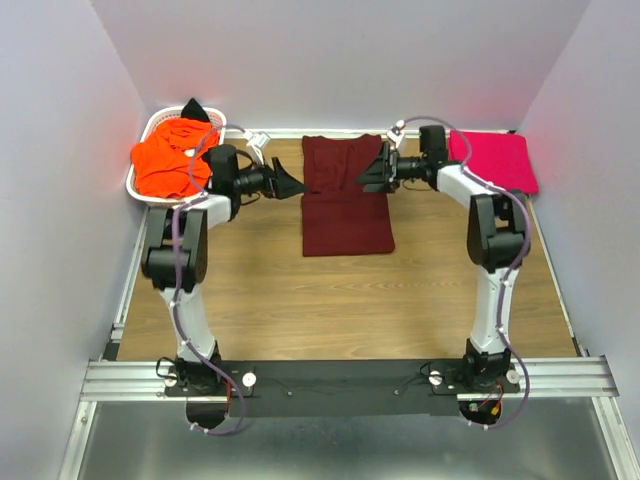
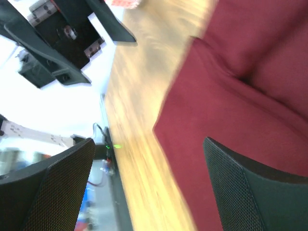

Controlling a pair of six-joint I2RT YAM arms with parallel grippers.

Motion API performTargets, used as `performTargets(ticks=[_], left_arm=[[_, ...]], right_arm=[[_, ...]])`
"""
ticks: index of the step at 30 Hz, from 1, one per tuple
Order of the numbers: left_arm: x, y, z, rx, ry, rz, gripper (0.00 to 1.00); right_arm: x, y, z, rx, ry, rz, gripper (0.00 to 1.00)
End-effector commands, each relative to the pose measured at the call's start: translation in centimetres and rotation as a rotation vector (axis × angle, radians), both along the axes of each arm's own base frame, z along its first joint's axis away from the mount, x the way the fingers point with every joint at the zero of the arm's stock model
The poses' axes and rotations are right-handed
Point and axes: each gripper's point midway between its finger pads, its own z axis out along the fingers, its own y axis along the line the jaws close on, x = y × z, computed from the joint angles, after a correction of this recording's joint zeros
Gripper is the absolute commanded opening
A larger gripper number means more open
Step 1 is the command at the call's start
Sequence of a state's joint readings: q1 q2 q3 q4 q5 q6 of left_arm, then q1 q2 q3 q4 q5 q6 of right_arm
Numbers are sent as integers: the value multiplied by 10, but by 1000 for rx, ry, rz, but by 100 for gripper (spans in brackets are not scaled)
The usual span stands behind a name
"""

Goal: Fold and stack the t-shirts
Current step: Fold the tshirt

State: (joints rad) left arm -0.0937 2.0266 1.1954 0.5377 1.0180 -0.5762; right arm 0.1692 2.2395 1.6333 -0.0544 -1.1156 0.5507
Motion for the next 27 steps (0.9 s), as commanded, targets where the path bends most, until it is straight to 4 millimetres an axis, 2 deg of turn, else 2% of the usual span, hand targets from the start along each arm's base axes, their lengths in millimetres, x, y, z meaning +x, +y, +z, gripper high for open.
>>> performTargets(ticks=[1,2,3,4,5,6,7,8,9,10,11,12,14,15,16,19,22,27], left_arm=[[-11,20,59,261,-354,-17,95],[-14,24,63,300,-389,-18,95],[-17,30,62,385,-505,-46,95],[-24,36,71,435,-542,-39,95],[-28,38,68,502,-632,-78,92],[-35,37,69,509,-614,-82,89],[-44,38,60,575,-659,-142,86],[-48,38,60,632,-706,-169,82],[-59,28,54,665,-741,-230,72],[-67,29,50,747,-823,-289,68],[-84,15,35,770,-850,-363,63],[-94,11,28,797,-879,-407,55],[-110,5,17,865,-958,-483,45],[-123,3,0,888,-993,-547,38],[-132,-8,-6,893,-1024,-590,36],[-146,-21,-30,909,-1043,-666,35],[-147,-28,-49,928,-1031,-709,35],[-140,-37,-70,939,-997,-754,35]], right_arm=[[-23,-16,70,-100,-302,73,100],[-27,-20,69,-147,-336,85,100],[-39,-28,67,-218,-409,134,100],[-36,-39,59,-317,-447,122,100],[-40,-46,56,-391,-537,161,100],[-48,-53,49,-446,-545,180,100],[-50,-60,45,-498,-580,194,100],[-51,-71,35,-588,-604,199,98],[-63,-75,30,-632,-634,229,97],[-66,-84,20,-716,-693,281,94],[-81,-85,5,-749,-696,335,93],[-87,-87,-2,-781,-715,371,91],[-97,-92,-8,-843,-780,441,77],[-110,-87,-20,-849,-773,492,71],[-113,-87,-25,-869,-789,518,62],[-128,-77,-42,-880,-815,577,52],[-136,-65,-57,-892,-855,625,50],[-137,-61,-74,-910,-869,652,50]])
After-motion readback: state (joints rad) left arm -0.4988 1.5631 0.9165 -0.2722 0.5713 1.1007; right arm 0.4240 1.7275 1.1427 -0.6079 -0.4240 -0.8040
